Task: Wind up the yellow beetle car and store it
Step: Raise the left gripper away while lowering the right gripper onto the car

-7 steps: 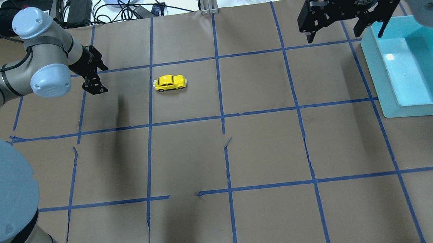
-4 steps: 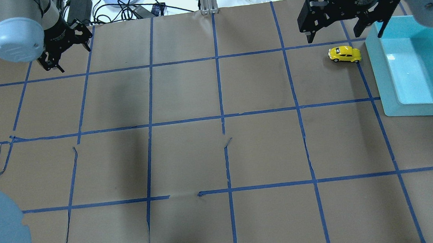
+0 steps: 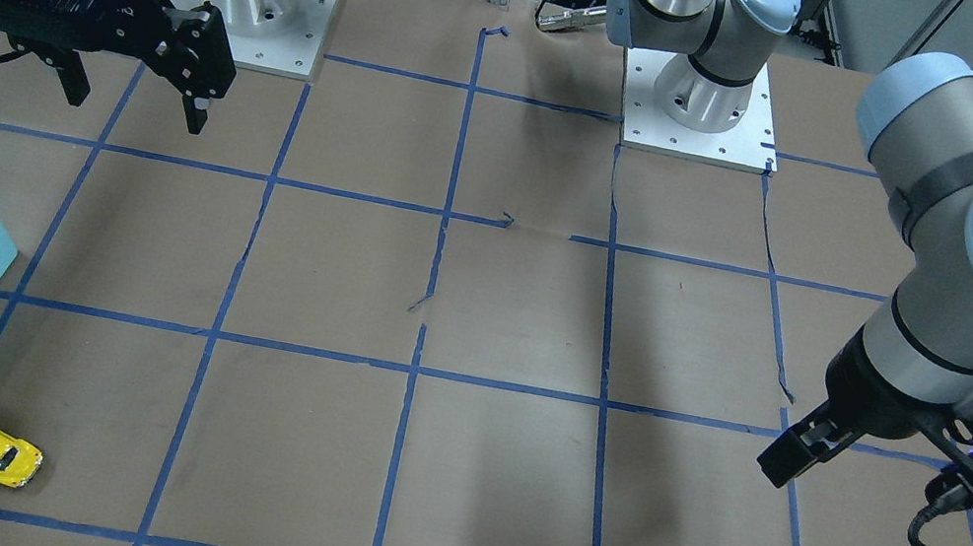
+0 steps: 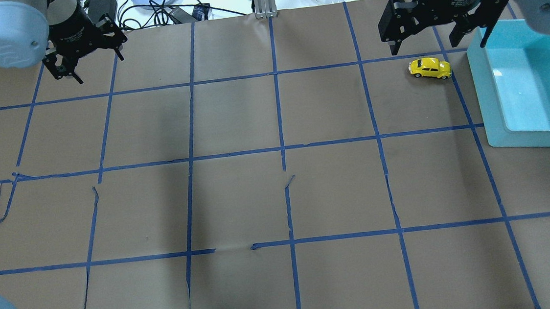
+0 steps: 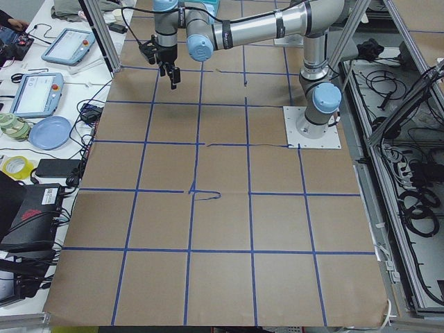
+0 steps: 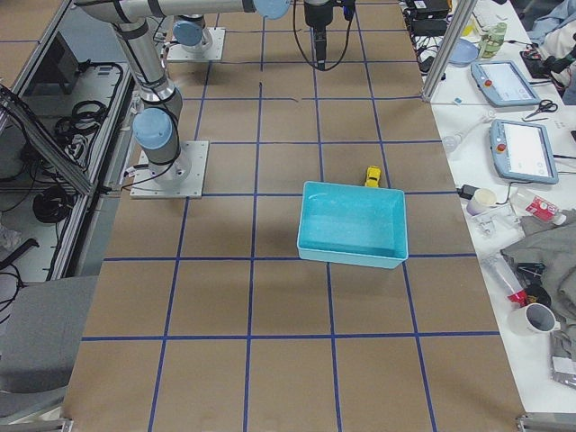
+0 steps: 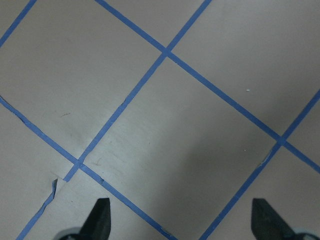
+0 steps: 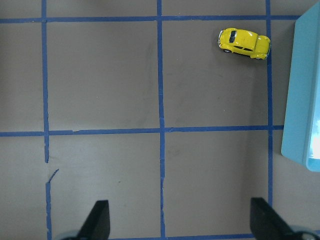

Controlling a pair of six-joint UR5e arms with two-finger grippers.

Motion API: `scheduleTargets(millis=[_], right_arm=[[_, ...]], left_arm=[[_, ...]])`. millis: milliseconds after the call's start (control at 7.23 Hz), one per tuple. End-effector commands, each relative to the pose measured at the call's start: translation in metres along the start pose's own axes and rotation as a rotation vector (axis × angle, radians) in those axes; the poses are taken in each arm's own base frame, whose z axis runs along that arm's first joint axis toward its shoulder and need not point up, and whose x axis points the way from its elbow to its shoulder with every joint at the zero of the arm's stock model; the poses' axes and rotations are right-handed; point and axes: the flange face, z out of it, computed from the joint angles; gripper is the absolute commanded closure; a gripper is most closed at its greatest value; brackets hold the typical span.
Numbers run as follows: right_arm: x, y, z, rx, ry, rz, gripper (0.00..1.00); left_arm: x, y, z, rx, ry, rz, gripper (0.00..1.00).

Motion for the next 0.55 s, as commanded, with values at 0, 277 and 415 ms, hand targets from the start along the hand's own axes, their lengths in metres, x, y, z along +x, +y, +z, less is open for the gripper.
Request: scheduleTargets(millis=[0, 277, 415], right_arm=[[0.009, -0.006, 0.008, -0.016, -0.001, -0.276, 0.00], [0.028, -0.046, 0.051, -0.058, -0.035, -0.527, 0.00], [0.048, -0.062, 0.055, -0.041, -0.060, -0.626, 0.00]], left_arm=[[-0.011, 0.010, -0.027, -0.036, 0.021, 0.096, 0.00], [0.011, 0.059, -0.069, -0.077, 0.152, 0.228, 0.00], [0.020, 0.078, -0.078, -0.078, 0.155, 0.288, 0.00]])
